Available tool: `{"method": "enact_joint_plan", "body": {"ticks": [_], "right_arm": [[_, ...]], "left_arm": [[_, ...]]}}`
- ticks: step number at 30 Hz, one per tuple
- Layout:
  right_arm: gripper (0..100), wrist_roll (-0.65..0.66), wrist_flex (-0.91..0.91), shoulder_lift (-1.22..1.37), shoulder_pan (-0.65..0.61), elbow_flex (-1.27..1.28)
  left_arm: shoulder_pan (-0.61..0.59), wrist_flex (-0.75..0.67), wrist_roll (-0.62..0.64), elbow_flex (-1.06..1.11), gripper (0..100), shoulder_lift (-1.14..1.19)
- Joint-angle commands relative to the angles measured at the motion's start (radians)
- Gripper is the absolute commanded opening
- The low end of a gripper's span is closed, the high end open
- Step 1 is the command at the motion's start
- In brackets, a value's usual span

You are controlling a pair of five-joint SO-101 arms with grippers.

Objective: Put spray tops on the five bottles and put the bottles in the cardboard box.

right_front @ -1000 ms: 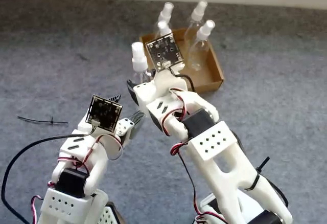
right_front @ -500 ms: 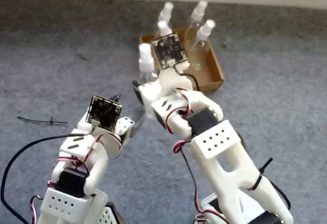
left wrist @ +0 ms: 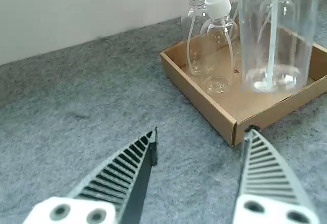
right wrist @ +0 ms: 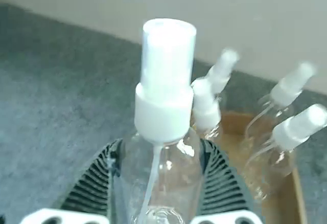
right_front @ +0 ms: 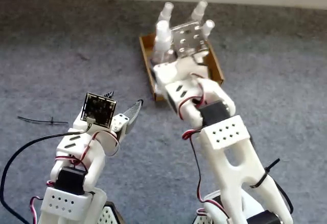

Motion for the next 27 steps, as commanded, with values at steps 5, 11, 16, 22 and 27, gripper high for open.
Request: {"method": "enact_joint_plan", "body": {"ticks": [5, 11, 16, 22, 27], "right_arm": [[0.4, 0.012, -0.371, 0.012, 0.079, 0.153], [0.4, 0.080, -0.562, 0.016, 0.062, 0.348], [0.4, 0.109, -0.579, 0.088, 0.064, 0.386], [0.4, 0.109, -0.677, 0.143, 0.050, 0.386], [0.4, 0.110, -0.691, 0.203, 0.033, 0.383]], "left_arm": [[-0.001, -0.026, -0.002, 0.027, 20, -0.005], [-0.001, -0.026, -0.002, 0.031, 20, -0.005], [-0.001, -0.026, -0.002, 0.031, 20, -0.005], [-0.001, -0.026, -0.003, 0.031, 20, -0.004], [-0.001, -0.026, -0.003, 0.031, 20, -0.004]]}}
